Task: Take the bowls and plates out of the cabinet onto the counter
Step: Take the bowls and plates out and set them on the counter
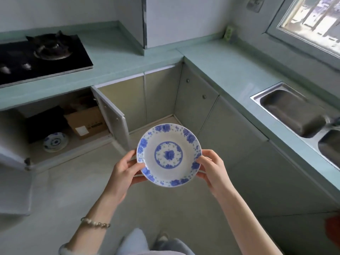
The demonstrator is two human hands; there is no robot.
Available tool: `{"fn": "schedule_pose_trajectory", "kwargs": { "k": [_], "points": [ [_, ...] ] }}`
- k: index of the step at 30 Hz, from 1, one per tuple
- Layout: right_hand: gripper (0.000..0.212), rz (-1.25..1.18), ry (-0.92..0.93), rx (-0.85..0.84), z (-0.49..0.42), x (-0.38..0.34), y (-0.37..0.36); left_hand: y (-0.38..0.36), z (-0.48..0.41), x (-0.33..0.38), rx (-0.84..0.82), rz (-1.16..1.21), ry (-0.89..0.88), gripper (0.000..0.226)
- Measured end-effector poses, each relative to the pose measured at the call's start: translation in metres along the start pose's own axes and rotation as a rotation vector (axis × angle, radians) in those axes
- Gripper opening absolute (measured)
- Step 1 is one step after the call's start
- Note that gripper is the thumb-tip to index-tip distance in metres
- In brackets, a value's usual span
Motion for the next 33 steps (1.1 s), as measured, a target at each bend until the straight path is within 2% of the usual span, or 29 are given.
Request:
{"fn": "schedule_pose_trajectory", "kwargs": {
  "k": [7,13,23,28,33],
  "points": [
    [0.02,-0.037,-0.023,-0.006,-0.058,-0.011,0.007,-0.016,-0.06,0.006,0.057,0.016,0.033,0.029],
    [0.019,-0.017,-0.025,-0.038,-0.142,-0.04,-0.008,-0.011,-0.14,0.02,0.093,0.063,0.027,0.029],
    [0.021,-0.003,-0.033,-0.163,-0.286,-0.117,-0.082,0.029,-0.268,0.084,0.253,0.13,-0.005,0.031],
    [0.019,0.03,-0.032,-0.211,-0.344,-0.154,-0.117,0.042,-0.313,0.119,0.277,0.14,-0.063,0.026],
    [0.019,0.094,-0.05,-0.267,-0.409,-0.177,-0.154,0.063,-0.362,0.132,0.37,0.178,-0.057,0.028]
  ]
}}
Point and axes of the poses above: each hand's wrist, its own z-axis away from the middle knuckle, its own y-axis out of the back of the hand, x = y × z, the point moved 5 cm from there along -z, towards the middle knuckle, and after that the axes turned 6 degrees about z, right-handed, at the moved point
